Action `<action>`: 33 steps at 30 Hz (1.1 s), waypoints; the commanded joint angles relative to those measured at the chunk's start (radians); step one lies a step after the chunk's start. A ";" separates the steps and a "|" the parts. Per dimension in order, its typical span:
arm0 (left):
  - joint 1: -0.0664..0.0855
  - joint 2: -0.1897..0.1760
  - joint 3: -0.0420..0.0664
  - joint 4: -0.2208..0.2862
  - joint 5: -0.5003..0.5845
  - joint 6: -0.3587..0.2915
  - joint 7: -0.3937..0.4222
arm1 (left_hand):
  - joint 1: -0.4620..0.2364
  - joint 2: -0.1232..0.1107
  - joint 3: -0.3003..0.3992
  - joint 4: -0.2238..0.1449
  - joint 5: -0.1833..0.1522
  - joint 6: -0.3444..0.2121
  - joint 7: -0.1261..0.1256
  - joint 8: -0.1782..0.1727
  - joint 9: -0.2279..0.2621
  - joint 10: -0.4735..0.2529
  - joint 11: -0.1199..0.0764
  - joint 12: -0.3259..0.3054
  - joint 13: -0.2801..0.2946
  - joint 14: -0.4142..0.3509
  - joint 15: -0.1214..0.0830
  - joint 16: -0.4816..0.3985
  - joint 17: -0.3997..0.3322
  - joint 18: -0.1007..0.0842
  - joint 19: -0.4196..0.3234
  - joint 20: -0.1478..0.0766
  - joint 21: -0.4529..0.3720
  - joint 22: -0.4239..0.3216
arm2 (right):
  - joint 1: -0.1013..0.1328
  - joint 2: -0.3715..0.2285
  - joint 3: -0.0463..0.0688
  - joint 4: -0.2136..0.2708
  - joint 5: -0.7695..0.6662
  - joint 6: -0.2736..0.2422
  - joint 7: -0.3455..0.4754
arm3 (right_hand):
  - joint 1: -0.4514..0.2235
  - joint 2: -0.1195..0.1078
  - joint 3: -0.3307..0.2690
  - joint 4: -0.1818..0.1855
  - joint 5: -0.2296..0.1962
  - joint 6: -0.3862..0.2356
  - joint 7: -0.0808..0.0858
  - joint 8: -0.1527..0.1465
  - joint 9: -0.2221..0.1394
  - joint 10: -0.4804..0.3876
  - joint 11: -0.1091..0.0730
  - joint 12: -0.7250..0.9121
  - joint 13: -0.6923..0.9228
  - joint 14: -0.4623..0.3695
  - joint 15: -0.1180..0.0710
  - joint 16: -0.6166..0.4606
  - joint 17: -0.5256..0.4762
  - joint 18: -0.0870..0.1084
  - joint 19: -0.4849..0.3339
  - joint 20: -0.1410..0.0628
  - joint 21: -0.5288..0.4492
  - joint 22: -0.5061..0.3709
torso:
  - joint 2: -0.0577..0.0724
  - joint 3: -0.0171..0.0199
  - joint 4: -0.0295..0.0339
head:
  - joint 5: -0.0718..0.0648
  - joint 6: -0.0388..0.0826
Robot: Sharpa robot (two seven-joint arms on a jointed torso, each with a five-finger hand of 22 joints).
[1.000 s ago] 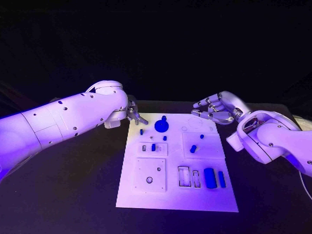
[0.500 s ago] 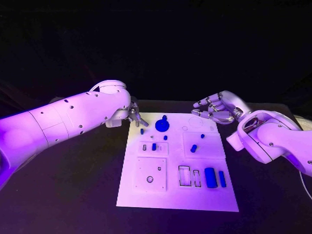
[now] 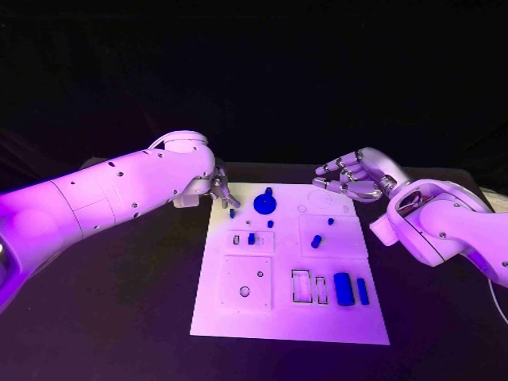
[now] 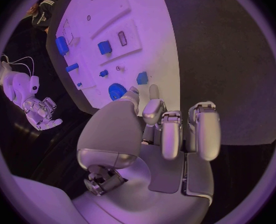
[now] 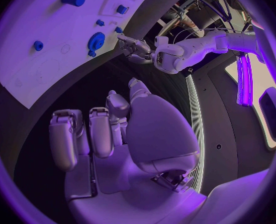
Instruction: Assemble the parts on the task board
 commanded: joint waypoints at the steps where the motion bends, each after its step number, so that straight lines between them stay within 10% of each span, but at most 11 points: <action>1: 0.000 0.005 0.000 -0.003 0.015 0.022 0.013 | 0.008 0.001 0.007 -0.001 0.003 0.008 0.001 0.005 0.002 0.004 -0.001 0.003 0.001 0.105 -0.004 0.003 0.263 0.004 0.029 -0.002 0.003 0.141 | -0.001 0.002 0.000 0.000 -0.004 0.012 0.010 | 0.001 0.007 -0.005 0.001 -0.001 0.005 0.000 -0.001 0.001 -0.007 -0.001 -0.001 -0.001 0.058 0.002 -0.007 0.037 0.013 0.002 -0.003 -0.006 0.134 | 0.001 -0.0002 -0.0006 | -0.001 0.000; 33: -0.005 0.011 -0.004 -0.015 0.053 0.051 0.001 | 0.021 0.004 0.031 -0.004 0.003 0.015 -0.003 0.006 0.005 0.011 -0.004 0.012 0.010 0.105 -0.007 0.003 0.263 0.002 0.033 -0.005 0.008 0.148 | -0.001 0.004 0.000 0.000 -0.004 0.014 0.010 | 0.001 0.008 -0.006 0.001 -0.001 0.005 0.000 -0.001 0.001 -0.007 -0.001 -0.001 -0.001 0.058 0.002 -0.006 0.037 0.013 0.002 -0.003 -0.006 0.134 | 0.000 0.0003 0.0002 | 0.000 -0.005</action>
